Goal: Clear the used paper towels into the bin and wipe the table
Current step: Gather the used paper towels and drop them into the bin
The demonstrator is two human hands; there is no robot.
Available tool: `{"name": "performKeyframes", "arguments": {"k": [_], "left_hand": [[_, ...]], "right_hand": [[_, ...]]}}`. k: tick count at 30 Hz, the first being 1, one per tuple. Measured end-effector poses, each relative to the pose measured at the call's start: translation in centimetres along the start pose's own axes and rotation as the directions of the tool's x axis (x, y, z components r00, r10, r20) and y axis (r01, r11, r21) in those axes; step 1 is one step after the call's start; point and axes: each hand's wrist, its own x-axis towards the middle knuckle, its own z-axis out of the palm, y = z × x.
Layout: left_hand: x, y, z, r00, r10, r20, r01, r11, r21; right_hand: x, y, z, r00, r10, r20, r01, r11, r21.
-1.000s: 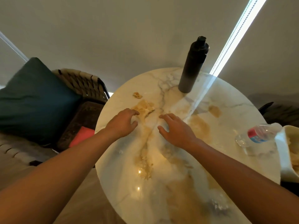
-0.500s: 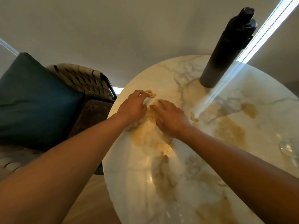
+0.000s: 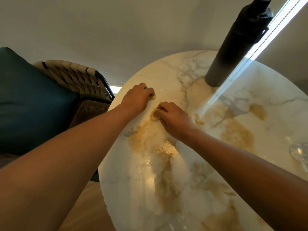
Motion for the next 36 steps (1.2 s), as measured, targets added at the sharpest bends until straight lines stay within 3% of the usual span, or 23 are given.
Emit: {"name": "performKeyframes", "arguments": {"k": [14, 24, 36], "left_hand": [[-4.6, 4.9, -0.7, 0.998, 0.03, -0.055, -0.037, 0.991, -0.129], [-8.1, 16.2, -0.5, 0.989, 0.145, 0.008, -0.143, 0.978, -0.149], [-10.3, 32.7, 1.9, 0.922, 0.385, 0.029, -0.378, 0.916, -0.133]], "right_hand": [[-7.8, 2.1, -7.3, 0.991, 0.091, -0.1, -0.078, 0.989, 0.123], [-17.8, 3.8, -13.1, 0.963, 0.203, -0.177, -0.186, 0.977, 0.107], [-32.5, 7.2, -18.4, 0.888, 0.398, -0.229, -0.382, 0.917, 0.114]]}}
